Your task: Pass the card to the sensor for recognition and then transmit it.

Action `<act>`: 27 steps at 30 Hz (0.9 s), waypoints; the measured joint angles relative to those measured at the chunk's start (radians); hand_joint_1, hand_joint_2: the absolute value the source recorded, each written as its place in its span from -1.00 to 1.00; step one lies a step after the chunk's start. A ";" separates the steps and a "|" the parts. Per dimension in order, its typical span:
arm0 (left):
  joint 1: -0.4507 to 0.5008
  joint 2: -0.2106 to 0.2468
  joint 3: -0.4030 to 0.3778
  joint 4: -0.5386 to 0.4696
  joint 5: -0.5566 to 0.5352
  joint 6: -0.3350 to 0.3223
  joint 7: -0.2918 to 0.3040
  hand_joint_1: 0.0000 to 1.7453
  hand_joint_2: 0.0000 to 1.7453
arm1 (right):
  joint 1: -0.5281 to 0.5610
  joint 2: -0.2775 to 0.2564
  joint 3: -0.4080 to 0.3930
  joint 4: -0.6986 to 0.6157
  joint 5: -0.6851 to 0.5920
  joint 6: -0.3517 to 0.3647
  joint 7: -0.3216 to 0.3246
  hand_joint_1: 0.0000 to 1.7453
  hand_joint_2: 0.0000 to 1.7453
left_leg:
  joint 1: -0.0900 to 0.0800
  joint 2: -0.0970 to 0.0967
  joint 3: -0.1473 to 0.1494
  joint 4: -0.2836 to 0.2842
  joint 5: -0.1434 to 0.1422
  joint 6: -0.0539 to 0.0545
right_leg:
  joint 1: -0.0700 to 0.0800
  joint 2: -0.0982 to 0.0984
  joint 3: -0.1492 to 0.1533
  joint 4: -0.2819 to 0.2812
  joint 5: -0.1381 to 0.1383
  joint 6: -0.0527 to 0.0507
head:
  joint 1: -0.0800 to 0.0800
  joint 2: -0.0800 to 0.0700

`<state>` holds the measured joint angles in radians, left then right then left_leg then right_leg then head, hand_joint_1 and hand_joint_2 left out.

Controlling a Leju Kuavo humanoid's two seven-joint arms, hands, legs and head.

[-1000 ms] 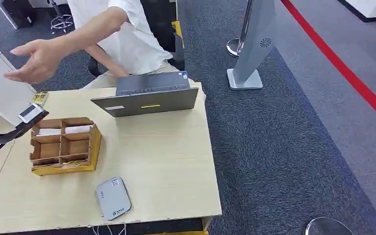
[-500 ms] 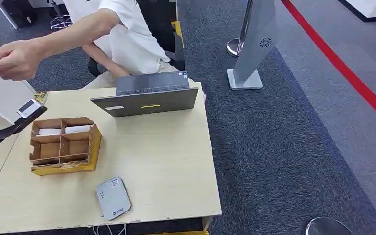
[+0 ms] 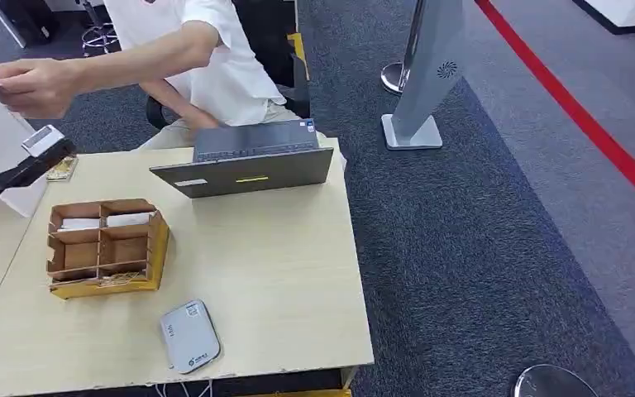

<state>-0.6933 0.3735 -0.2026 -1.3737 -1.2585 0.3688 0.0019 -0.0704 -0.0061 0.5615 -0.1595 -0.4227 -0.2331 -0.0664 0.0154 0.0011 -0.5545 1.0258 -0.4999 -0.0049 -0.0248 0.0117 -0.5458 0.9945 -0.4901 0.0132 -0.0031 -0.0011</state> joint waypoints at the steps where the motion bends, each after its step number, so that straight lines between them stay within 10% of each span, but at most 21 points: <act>1: 0.001 0.000 0.000 0.001 0.003 0.003 0.001 -1.00 1.00 | 0.000 0.000 0.000 0.000 -0.001 0.000 -0.001 -1.00 1.00 | 0.000 0.000 0.000 0.000 0.000 0.000 | 0.000 0.000 0.000 0.000 0.000 0.000 | 0.000 0.000; 27: 0.158 0.000 -0.005 -0.070 0.011 0.038 0.003 -1.00 1.00 | 0.004 0.000 0.000 0.001 -0.018 -0.005 -0.004 -1.00 1.00 | 0.000 -0.001 0.000 0.000 0.000 0.000 | 0.000 -0.001 0.001 0.000 0.000 0.000 | 0.000 0.000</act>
<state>-0.5354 0.3731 -0.2075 -1.4439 -1.2474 0.4067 0.0053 -0.0668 -0.0061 0.5615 -0.1587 -0.4402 -0.2376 -0.0706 0.0155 0.0006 -0.5544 1.0256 -0.4996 -0.0049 -0.0248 0.0111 -0.5451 0.9945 -0.4899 0.0133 -0.0031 -0.0011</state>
